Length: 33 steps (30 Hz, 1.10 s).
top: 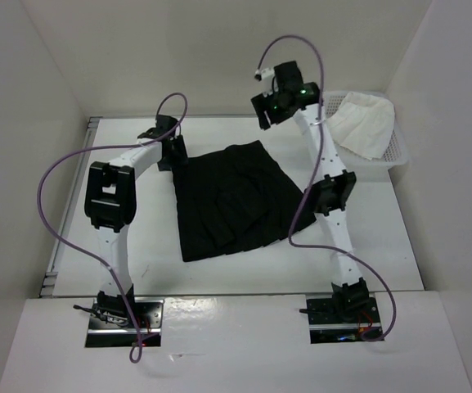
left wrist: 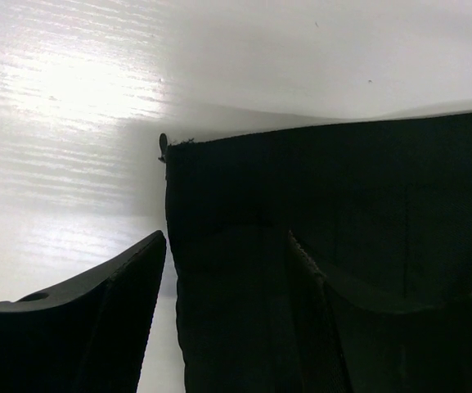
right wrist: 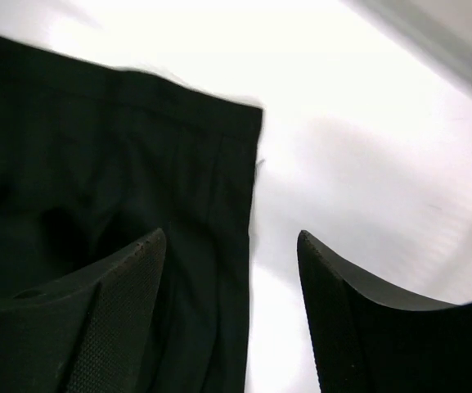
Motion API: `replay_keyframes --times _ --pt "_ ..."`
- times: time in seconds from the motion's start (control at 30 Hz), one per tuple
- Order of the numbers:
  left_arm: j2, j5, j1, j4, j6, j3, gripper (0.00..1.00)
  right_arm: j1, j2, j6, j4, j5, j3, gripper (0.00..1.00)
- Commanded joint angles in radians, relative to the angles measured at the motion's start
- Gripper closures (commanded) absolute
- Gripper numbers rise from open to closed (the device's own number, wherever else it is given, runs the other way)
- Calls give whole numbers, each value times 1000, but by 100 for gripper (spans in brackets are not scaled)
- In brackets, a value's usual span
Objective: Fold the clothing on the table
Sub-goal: Flatten the skirt out
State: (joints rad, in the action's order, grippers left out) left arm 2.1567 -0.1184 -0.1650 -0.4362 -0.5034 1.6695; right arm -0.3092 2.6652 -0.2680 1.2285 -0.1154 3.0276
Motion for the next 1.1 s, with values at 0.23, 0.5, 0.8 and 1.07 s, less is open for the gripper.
replay_keyframes --times 0.23,0.5,0.8,1.07 --pt "-115 -7 5 22 -23 -60 33 38 -917 89 -56 -96 -560 26" --pt "-74 -49 -31 -18 -14 -2 32 -58 -1408 176 -688 160 -1518 8" --pt "-146 -26 -80 60 -57 -131 32 -57 -1206 141 -856 149 -1592 8" --pt "-173 -82 -295 71 -67 -113 32 -57 -1176 159 -886 140 -1626 8"
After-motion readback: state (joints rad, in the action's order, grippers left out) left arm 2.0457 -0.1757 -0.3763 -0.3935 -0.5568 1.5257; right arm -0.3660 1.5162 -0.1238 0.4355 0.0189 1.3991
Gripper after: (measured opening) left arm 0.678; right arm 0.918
